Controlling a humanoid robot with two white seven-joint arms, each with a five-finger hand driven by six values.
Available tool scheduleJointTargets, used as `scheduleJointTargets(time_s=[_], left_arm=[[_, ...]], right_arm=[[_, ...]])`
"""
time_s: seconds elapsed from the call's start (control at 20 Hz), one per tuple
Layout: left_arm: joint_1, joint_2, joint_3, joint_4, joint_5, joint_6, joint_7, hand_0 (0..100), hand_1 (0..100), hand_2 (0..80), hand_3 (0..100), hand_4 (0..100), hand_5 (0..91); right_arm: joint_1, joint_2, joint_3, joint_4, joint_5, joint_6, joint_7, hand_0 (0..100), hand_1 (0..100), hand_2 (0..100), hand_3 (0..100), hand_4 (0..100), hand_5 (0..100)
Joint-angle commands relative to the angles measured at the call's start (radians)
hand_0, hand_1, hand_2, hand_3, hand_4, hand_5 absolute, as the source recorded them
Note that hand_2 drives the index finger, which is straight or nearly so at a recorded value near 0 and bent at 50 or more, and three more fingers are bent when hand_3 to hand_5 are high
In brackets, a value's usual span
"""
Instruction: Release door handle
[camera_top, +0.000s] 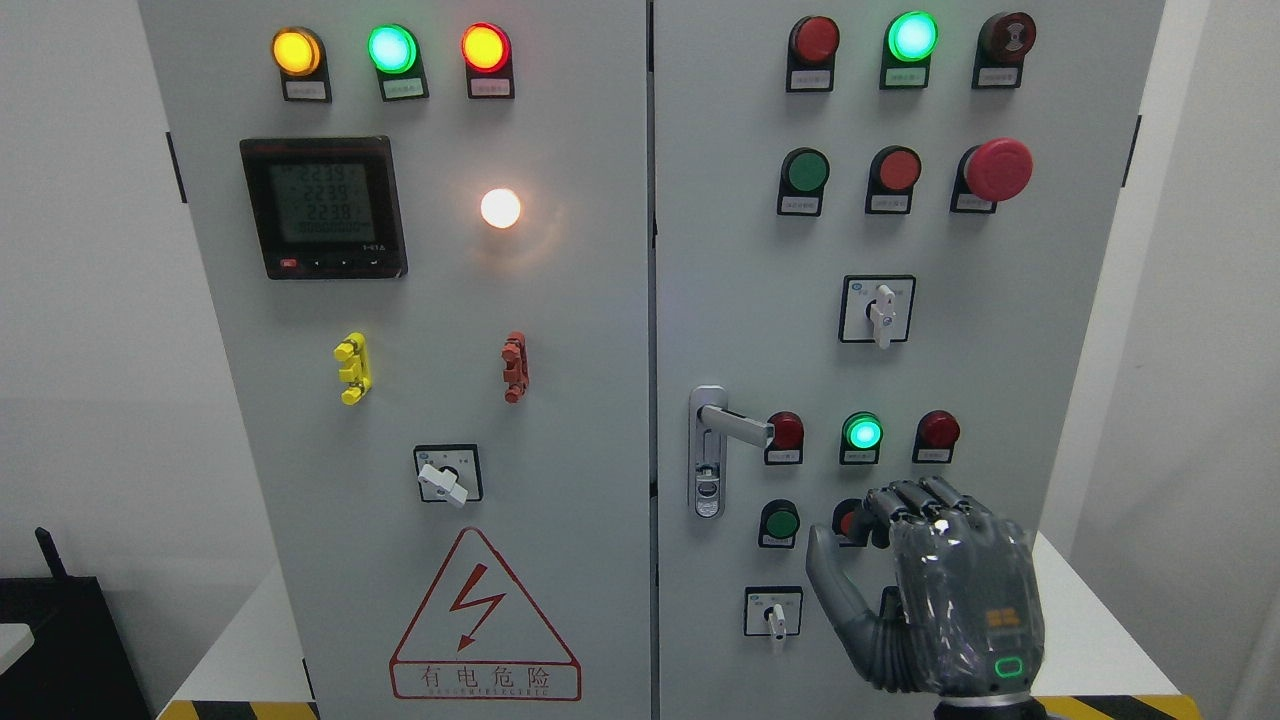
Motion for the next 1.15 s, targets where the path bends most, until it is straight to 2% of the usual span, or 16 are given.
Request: scheduleJointTargets(time_s=[0.0, 0.3, 0.75, 0.9, 1.1], left_arm=[[-0.025, 0.0, 0.017, 0.0, 0.0, 0.0, 0.001, 12, 39, 0.0, 0, 0, 0.0], [-0.026, 0.0, 0.017, 0.0, 0.0, 0.0, 0.001, 12, 39, 0.0, 0, 0, 0.0], [-0.025, 0.0, 0.017, 0.0, 0.0, 0.0, 0.001, 12, 39, 0.0, 0, 0, 0.0], [-0.026, 0.0, 0.017, 0.0, 0.0, 0.0, 0.001, 12, 39, 0.0, 0, 0, 0.0], [-0.026, 0.0, 0.017, 0.0, 0.0, 0.0, 0.001, 12, 39, 0.0, 0, 0, 0.0]], right_arm=[[0.021, -0.015, -0.21, -0.029, -0.06, -0.065, 0.004, 54, 0, 0, 0, 0, 0], [0.018, -0.007, -0.165, -0.029, -0.089, -0.067, 0.007, 49, 0, 0, 0, 0, 0], [0.016, -0.004, -0.11, -0.018, -0.095, -0.056, 0.01, 45, 5, 0, 0, 0, 0], [0.01, -0.004, -0.098, -0.01, -0.095, -0.054, 0.054, 44, 8, 0, 0, 0, 0], [0.009, -0.003, -0.092, -0.01, -0.095, -0.054, 0.062, 43, 8, 0, 0, 0, 0]])
